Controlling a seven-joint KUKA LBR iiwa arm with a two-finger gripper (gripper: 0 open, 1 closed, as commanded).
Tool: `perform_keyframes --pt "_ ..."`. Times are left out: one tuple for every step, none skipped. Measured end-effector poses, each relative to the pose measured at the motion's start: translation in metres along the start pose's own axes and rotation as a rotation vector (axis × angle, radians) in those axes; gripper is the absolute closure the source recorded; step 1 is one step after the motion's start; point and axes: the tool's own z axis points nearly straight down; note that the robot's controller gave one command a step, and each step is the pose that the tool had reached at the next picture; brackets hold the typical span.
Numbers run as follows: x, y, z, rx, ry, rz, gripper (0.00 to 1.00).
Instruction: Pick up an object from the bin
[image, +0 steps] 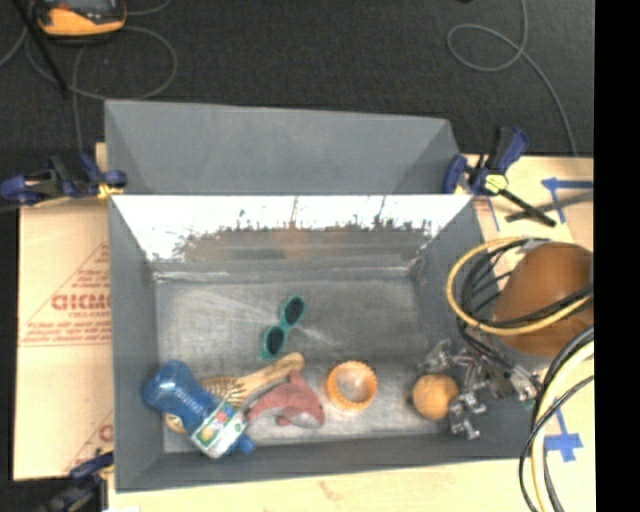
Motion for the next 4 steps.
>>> perform_keyframes --pt "-0.006 0.013 -0.096 -0.015 0.025 0.004 1.0" --pt "-0.006 0.013 -0.096 -0.015 0.025 0.004 1.0" --pt "-0.024 0.008 -0.065 -0.011 0.019 0.117 1.0" --pt "-0.073 -0.001 -0.249 -0.013 0.026 0.268 1.0"
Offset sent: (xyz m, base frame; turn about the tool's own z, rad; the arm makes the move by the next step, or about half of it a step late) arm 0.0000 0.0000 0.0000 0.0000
